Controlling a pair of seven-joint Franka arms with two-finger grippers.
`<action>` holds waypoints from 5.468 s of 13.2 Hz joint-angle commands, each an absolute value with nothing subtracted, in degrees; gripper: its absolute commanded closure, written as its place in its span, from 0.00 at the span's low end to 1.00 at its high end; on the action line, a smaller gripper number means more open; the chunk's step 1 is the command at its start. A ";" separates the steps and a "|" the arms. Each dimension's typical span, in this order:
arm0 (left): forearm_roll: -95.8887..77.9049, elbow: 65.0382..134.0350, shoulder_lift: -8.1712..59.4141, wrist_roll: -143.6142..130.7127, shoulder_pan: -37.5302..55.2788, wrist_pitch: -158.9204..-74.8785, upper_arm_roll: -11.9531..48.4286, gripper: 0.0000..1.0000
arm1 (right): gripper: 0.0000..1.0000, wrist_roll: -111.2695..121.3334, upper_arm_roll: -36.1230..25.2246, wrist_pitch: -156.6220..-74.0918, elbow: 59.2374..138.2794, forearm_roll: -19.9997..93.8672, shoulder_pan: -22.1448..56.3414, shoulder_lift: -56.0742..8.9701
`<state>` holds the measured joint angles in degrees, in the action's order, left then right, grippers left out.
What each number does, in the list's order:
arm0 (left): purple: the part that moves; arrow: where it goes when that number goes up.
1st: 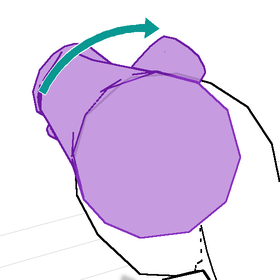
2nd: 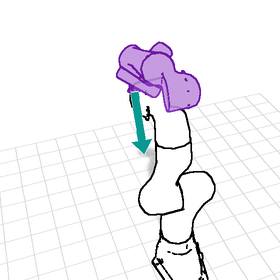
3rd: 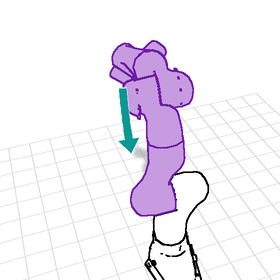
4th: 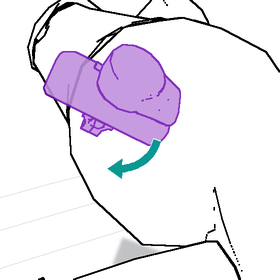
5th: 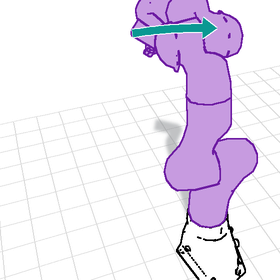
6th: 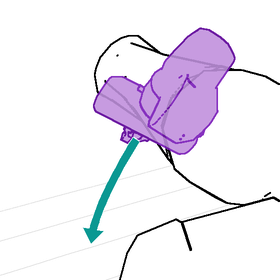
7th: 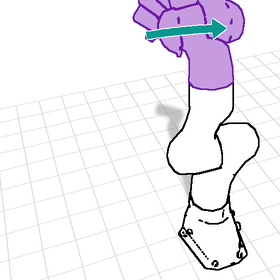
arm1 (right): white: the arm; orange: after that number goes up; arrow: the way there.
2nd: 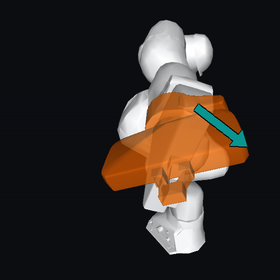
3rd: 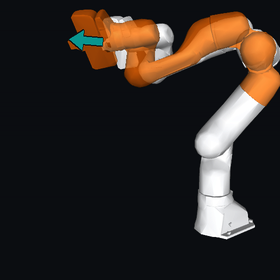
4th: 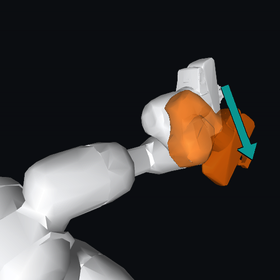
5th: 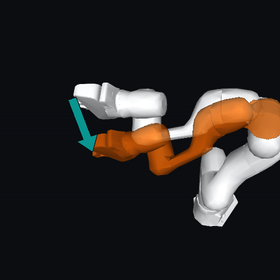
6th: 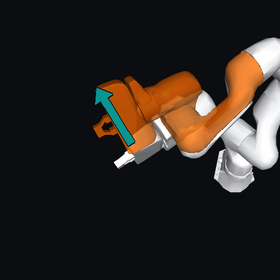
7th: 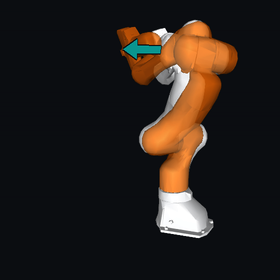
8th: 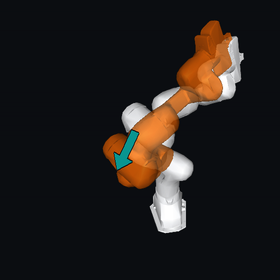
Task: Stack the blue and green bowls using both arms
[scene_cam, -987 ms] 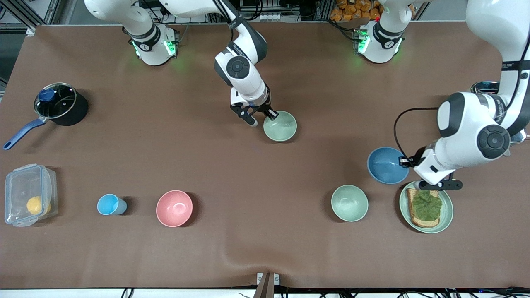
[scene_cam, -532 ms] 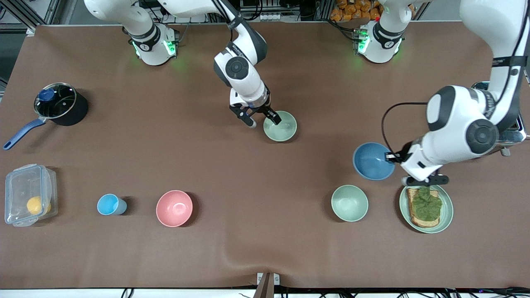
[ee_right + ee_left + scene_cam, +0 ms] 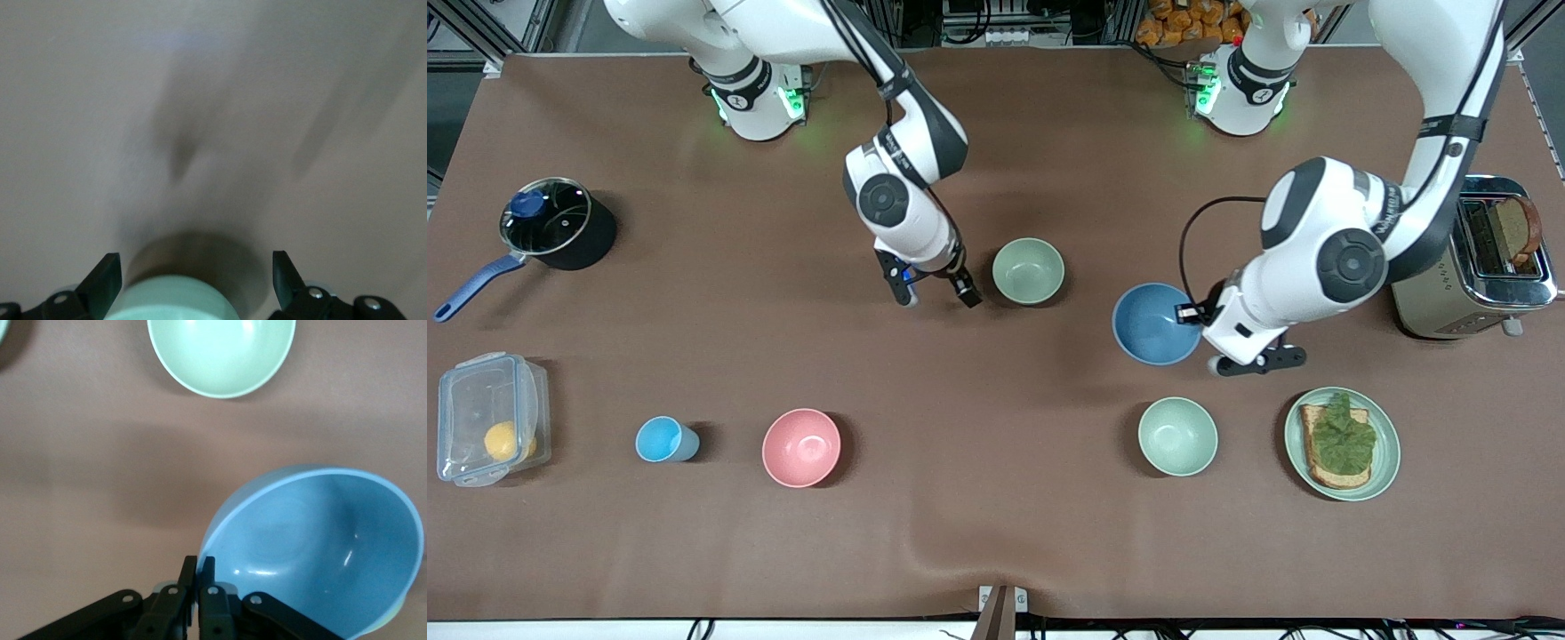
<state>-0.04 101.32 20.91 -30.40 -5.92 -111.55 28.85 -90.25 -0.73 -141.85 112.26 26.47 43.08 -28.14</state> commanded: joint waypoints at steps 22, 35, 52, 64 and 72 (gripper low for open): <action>-4.13 113.01 21.53 -49.57 8.17 -124.79 31.64 1.00 | 0.00 -91.23 0.18 -145.55 108.81 42.89 44.12 -34.10; -3.52 115.40 25.75 -49.57 11.42 -133.32 31.55 1.00 | 0.00 -90.71 0.18 -144.93 108.90 42.71 44.12 -33.84; -3.52 114.70 24.89 -53.79 10.37 -134.03 31.46 0.00 | 0.00 -90.09 0.09 -144.41 108.90 42.63 43.86 -33.23; 1.76 94.07 6.50 -45.98 -5.97 -102.25 31.20 0.00 | 0.00 -71.78 -15.53 -110.50 109.68 18.65 41.48 -20.76; 3.43 84.29 5.99 -17.54 -9.86 -91.67 21.75 0.00 | 0.00 -52.03 -25.93 -103.98 110.13 9.49 41.05 -13.71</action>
